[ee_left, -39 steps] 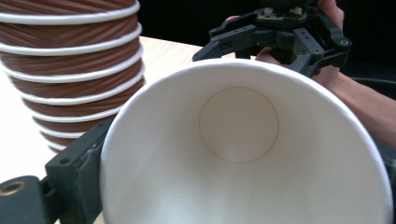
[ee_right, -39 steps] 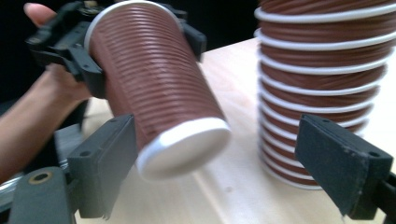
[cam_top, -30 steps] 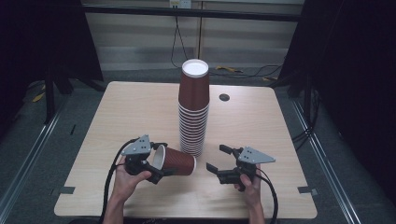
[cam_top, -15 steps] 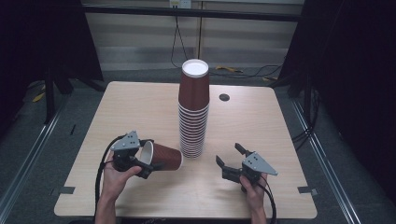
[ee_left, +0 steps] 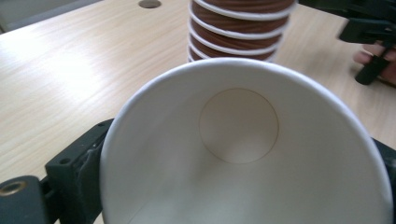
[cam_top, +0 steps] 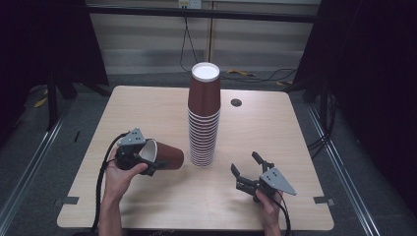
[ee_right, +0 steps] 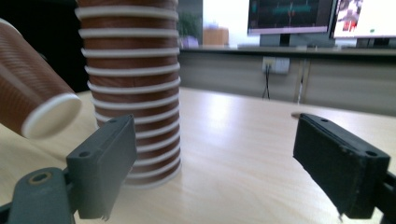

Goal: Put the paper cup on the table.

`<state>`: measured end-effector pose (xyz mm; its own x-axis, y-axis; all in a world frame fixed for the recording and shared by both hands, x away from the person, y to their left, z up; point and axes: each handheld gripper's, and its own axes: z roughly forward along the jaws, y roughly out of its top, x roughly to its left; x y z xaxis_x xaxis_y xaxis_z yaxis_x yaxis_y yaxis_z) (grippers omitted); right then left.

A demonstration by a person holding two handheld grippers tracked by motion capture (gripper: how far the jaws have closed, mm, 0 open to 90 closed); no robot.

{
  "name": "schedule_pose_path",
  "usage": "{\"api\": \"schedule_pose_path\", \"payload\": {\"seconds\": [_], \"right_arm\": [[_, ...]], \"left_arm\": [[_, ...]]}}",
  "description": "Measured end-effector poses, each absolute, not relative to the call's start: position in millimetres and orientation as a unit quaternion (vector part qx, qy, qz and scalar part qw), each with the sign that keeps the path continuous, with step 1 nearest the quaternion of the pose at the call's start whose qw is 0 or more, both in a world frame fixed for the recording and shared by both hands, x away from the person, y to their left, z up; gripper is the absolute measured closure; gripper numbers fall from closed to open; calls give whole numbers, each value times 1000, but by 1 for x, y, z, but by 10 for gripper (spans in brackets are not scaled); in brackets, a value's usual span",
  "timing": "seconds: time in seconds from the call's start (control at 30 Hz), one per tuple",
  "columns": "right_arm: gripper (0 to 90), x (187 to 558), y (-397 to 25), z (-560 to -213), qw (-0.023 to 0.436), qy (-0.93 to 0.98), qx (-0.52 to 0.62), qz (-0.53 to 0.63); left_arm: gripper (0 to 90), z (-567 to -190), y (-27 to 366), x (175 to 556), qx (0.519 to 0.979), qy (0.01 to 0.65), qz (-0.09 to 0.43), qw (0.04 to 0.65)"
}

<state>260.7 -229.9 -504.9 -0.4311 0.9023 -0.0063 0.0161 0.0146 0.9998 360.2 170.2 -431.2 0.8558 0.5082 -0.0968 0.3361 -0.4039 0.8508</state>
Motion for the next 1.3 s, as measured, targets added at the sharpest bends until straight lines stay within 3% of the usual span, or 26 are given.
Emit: {"api": "schedule_pose_path", "payload": {"seconds": [0.73, 1.3], "right_arm": [[136, 261, -230, -505, 366, 610, 373, 595], [136, 261, -230, -505, 367, 610, 373, 595]], "left_arm": [[52, -406, 175, 400, 848, 283, 91, 439], [52, -393, 158, 435, 899, 254, 98, 342]]}}
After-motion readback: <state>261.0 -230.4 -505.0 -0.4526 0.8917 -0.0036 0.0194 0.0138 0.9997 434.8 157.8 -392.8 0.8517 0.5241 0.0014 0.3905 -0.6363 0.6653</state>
